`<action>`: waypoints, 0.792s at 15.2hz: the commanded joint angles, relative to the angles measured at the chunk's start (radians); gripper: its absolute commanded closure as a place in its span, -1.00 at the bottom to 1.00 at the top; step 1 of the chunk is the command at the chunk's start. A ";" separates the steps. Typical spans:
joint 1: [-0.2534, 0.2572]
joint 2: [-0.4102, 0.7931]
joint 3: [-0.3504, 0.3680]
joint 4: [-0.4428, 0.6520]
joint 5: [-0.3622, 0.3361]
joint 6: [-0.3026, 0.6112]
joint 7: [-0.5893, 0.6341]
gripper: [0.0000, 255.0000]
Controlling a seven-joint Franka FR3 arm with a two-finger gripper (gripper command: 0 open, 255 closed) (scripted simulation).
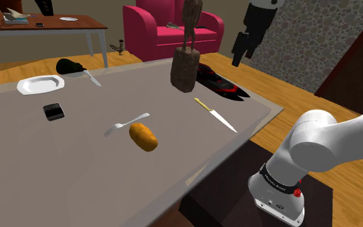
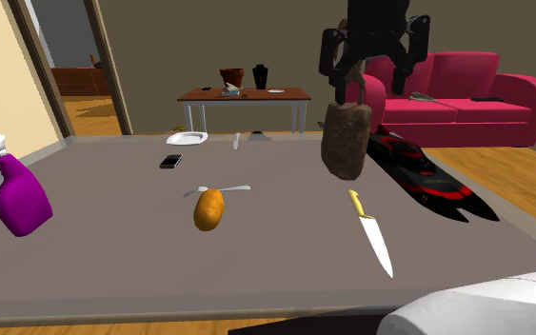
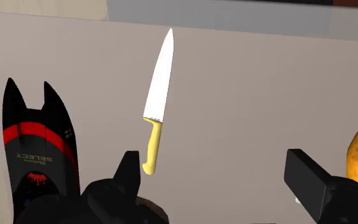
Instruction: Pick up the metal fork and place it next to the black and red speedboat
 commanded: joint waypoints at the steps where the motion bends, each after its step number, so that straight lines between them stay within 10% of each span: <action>1: 0.000 0.000 0.000 0.000 0.000 0.000 0.000 -1.00; 12: 0.101 0.284 -0.012 -0.036 0.007 0.356 -0.183 -1.00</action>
